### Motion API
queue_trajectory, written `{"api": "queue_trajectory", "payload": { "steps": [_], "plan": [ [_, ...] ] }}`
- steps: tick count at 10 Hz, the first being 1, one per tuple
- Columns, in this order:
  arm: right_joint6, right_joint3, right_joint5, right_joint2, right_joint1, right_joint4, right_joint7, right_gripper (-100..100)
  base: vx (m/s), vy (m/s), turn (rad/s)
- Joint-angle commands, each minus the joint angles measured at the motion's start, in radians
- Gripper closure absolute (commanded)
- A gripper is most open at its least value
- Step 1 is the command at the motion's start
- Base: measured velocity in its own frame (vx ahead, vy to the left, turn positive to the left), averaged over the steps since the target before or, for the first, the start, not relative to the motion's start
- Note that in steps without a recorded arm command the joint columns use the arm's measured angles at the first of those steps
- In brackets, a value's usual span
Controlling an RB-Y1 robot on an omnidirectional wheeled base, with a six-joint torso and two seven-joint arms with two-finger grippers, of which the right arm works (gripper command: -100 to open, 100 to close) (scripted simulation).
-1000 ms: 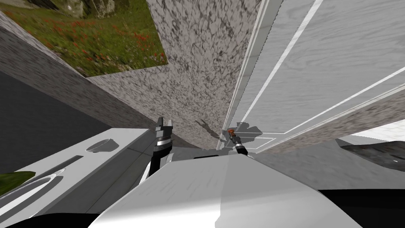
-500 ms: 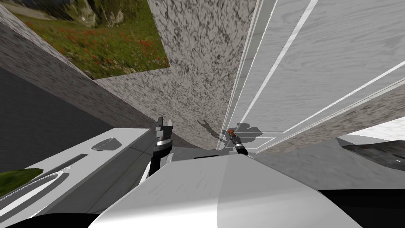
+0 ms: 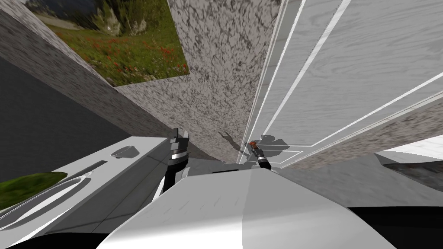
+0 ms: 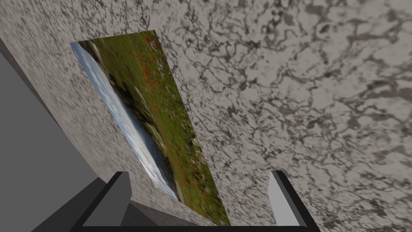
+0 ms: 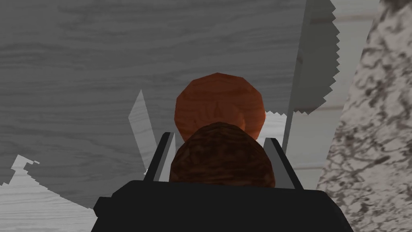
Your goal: Pull the door open
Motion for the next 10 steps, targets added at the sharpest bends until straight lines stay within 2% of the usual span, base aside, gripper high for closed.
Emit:
{"api": "queue_trajectory", "payload": {
  "steps": [1, 10],
  "plan": [
    [-0.001, 0.004, -0.012, 0.0, 0.0, 0.001, -0.033, 100, -0.048, -0.015, 0.045],
    [0.002, 0.03, -0.093, -0.009, -0.003, 0.007, -0.256, 100, -0.046, -0.015, 0.06]
  ]
}}
